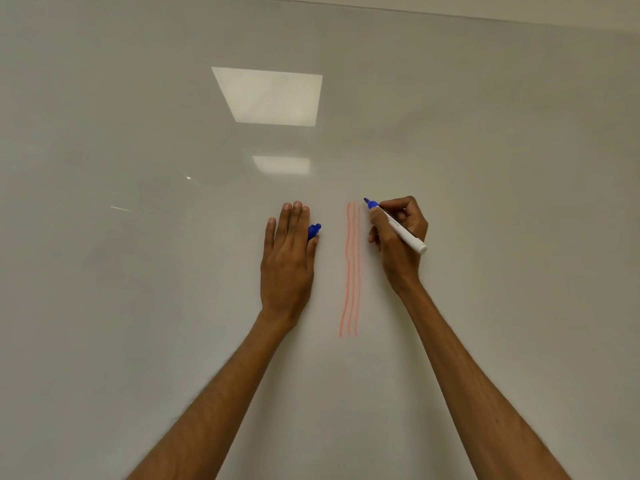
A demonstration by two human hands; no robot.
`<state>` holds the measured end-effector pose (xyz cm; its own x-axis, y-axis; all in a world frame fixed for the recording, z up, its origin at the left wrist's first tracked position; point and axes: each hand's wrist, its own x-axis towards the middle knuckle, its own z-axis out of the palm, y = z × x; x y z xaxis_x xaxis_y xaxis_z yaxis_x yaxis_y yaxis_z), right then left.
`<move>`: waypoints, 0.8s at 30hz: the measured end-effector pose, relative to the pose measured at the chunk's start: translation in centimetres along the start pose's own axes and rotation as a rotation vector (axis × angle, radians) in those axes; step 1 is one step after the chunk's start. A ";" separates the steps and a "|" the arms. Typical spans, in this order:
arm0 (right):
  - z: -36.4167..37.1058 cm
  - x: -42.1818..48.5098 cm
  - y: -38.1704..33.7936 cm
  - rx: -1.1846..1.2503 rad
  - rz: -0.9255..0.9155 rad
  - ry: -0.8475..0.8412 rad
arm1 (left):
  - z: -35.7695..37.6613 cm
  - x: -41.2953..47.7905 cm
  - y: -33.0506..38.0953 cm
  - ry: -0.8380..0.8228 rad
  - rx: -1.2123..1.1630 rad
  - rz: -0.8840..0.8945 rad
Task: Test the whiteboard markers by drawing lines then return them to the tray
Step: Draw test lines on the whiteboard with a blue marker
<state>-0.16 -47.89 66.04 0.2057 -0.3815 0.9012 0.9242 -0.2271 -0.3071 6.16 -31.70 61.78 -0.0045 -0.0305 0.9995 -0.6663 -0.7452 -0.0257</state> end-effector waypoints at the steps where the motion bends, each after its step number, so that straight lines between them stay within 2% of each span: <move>1: 0.0 0.0 0.3 0.015 0.001 0.020 | 0.1 0.0 0.0 0.003 0.010 0.001; 6: -0.1 -0.3 1.0 0.014 -0.015 0.073 | 0.3 -0.1 0.0 0.009 0.060 0.013; 14: -0.4 0.0 1.4 -0.049 -0.084 0.015 | 0.5 -0.2 -0.1 0.012 0.097 0.004; 24: -1.0 -1.1 1.7 -0.069 -0.071 -0.025 | 0.5 -0.3 0.0 0.013 0.092 0.002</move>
<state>0.87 -48.72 64.27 0.1495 -0.3401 0.9284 0.9125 -0.3142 -0.2620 6.52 -32.02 61.46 -0.0154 -0.0237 0.9996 -0.5947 -0.8035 -0.0282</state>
